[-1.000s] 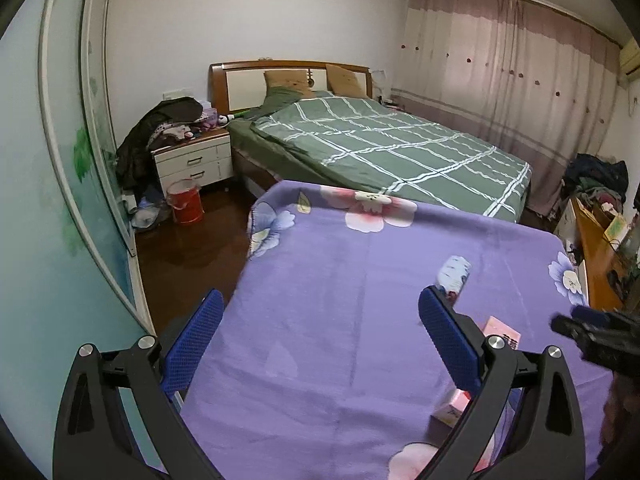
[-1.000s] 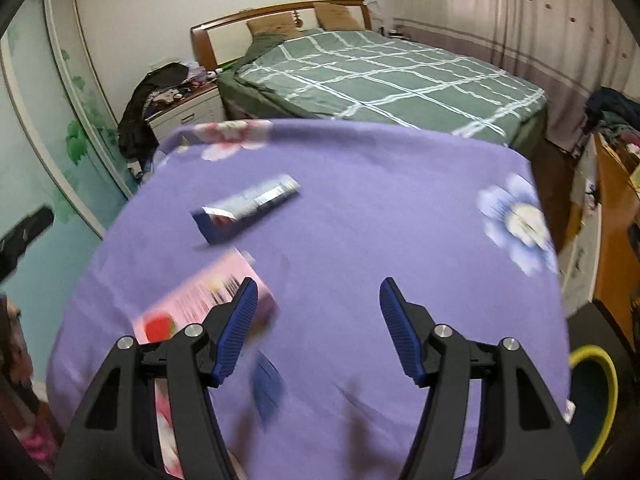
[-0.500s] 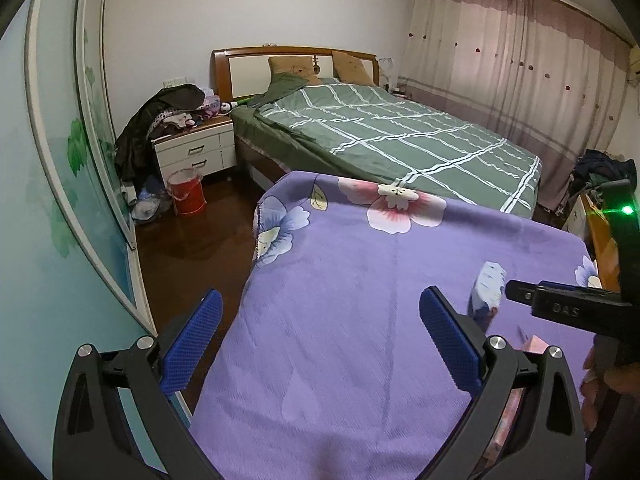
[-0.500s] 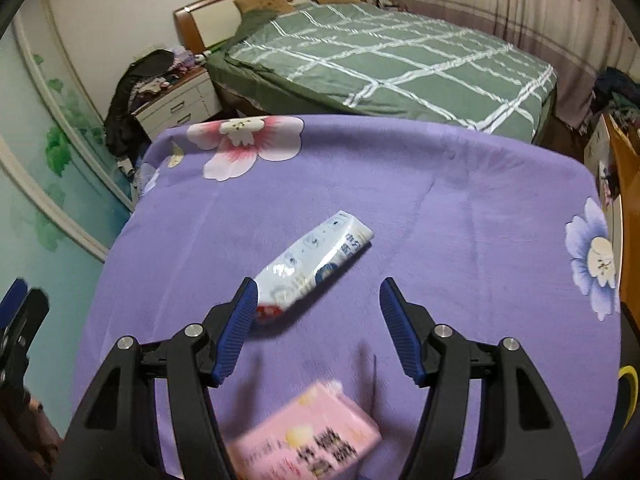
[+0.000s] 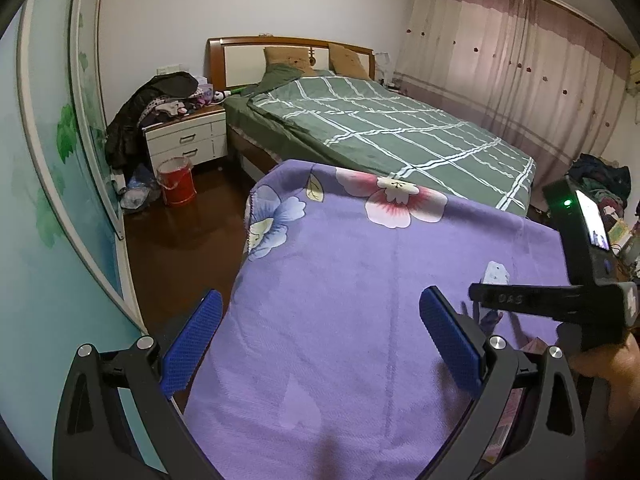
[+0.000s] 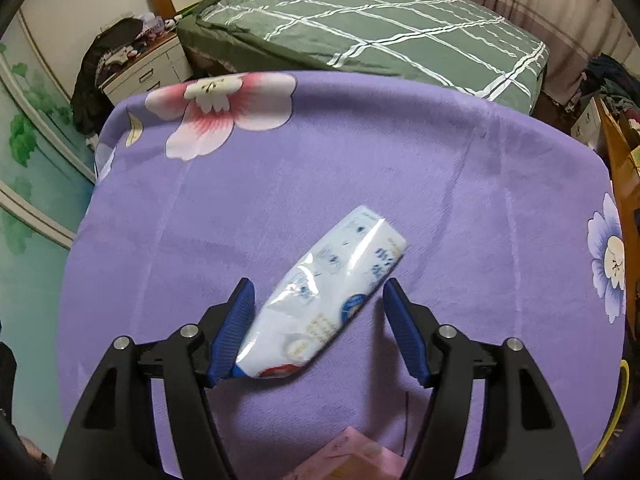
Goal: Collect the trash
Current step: 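Reach the right tool to the white snack wrapper and grasp it, then carry the wrapper into the bin with the right tool while the left tool approaches the pink carton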
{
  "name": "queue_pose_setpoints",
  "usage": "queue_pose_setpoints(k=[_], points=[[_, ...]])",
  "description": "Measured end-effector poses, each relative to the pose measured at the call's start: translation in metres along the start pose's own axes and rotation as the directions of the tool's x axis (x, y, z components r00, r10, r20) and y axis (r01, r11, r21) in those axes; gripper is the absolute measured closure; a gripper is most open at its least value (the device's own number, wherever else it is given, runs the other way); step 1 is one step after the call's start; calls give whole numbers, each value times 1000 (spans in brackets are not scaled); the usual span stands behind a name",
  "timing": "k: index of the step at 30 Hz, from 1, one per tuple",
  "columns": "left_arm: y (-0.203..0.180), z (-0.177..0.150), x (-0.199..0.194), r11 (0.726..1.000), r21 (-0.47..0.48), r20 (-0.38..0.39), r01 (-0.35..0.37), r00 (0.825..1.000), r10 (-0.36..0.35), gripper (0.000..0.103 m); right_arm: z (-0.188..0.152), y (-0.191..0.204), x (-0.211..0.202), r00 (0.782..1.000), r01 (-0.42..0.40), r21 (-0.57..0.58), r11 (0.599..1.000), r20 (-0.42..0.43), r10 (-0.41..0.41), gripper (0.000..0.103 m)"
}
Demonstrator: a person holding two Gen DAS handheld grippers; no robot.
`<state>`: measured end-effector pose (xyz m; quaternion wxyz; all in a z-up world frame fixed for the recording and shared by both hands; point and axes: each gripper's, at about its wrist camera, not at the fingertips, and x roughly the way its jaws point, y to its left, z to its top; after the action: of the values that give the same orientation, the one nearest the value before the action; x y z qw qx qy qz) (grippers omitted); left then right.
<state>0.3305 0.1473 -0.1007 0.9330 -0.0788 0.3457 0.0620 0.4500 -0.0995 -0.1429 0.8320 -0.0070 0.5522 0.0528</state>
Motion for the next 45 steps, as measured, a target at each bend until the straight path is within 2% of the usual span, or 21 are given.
queue_pose_setpoints(k=[3,7,15,22,27,36,41,45], points=[[-1,0,-2,1000,2,3,1,1000,-1,6,-5,0,-1,1000,-6,-4,1000,8,6,58],[-3,-1,-11,1000,7,14,-7,1000,7,6,-8,-3,-8,1000,-18,-1,1000,25,18,68],[-14,-5,-38,1000,23,40,0,999,-1,6,-18,-27,-65,988,-73,26,997,136,69,69],[-39,-15,-54,998,63,37,23,999,-25,6,-56,-68,-114,974,-84,45,995,214,73,69],[-60,-24,-53,995,92,13,47,999,-49,6,-100,-111,-138,970,-63,86,994,241,41,69],[-107,-45,-59,984,156,-21,89,996,-86,6,-181,-217,-169,961,-7,260,966,270,-66,68],[-130,-56,-66,976,191,-28,103,995,-100,6,-222,-284,-172,957,70,370,926,236,-166,67],[-146,-67,-64,974,190,-58,120,992,-111,6,-248,-327,-163,961,111,435,894,182,-209,67]])
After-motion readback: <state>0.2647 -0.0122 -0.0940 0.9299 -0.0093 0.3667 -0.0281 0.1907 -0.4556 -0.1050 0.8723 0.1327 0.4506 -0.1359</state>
